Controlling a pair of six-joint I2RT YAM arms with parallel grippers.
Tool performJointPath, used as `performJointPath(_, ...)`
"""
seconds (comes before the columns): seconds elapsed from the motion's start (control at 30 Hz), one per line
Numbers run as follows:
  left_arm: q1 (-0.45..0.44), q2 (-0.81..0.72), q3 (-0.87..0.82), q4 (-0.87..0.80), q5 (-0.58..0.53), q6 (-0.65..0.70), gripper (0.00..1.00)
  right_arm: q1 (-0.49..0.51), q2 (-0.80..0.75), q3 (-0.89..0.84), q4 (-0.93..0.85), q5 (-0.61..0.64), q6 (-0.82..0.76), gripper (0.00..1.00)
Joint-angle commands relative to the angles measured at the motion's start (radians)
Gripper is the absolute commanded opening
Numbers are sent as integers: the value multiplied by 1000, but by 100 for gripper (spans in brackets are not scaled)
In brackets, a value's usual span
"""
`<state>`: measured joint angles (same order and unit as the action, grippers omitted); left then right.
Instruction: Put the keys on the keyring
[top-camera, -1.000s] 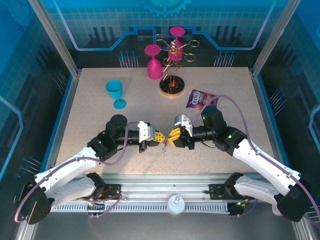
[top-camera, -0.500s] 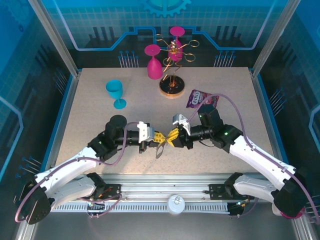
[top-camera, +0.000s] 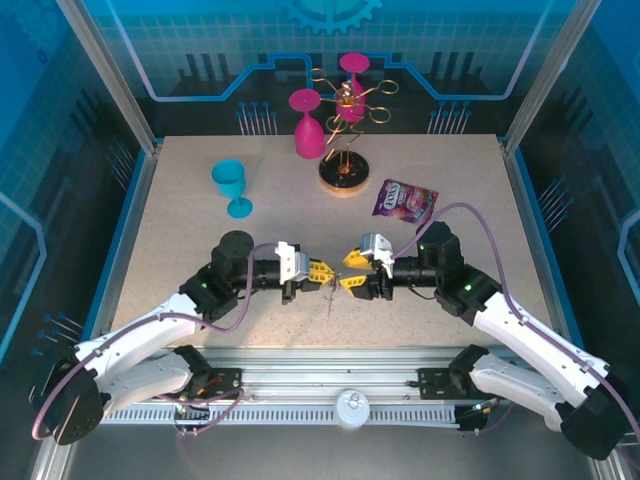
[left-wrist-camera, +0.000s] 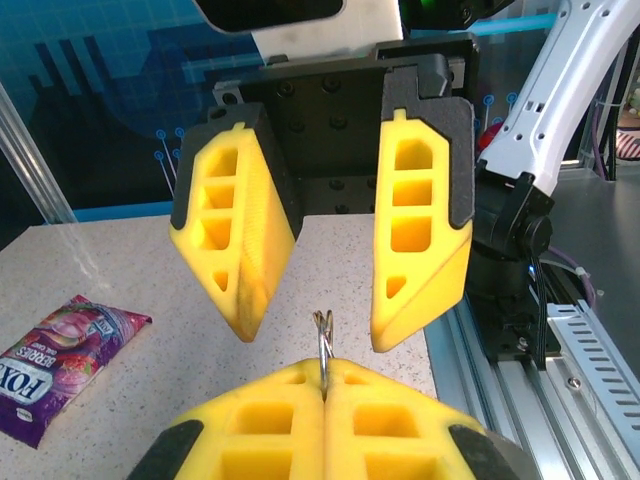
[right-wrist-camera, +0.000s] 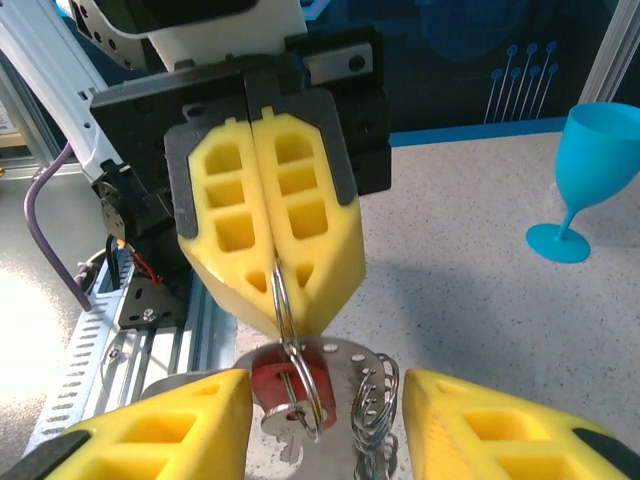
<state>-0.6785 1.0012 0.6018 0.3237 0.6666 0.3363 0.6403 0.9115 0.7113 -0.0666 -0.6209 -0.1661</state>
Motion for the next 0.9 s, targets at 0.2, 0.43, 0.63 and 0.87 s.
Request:
performJointPath(0.2, -5, 11, -14, 64, 10, -29, 0, 20, 22, -13, 103, -17, -38, 34)
performJointPath(0.43, -6, 15, -8, 71, 14, -32, 0, 35, 50, -3, 103, -14, -62, 28)
performJointPath(0.63, -5, 22, -2, 50, 12, -29, 0, 41, 73, 16, 118, -22, -69, 0)
performJointPath(0.87, -5, 14, 37, -99, -100, -2, 26, 48, 88, 106, -111, 58, -168, 0)
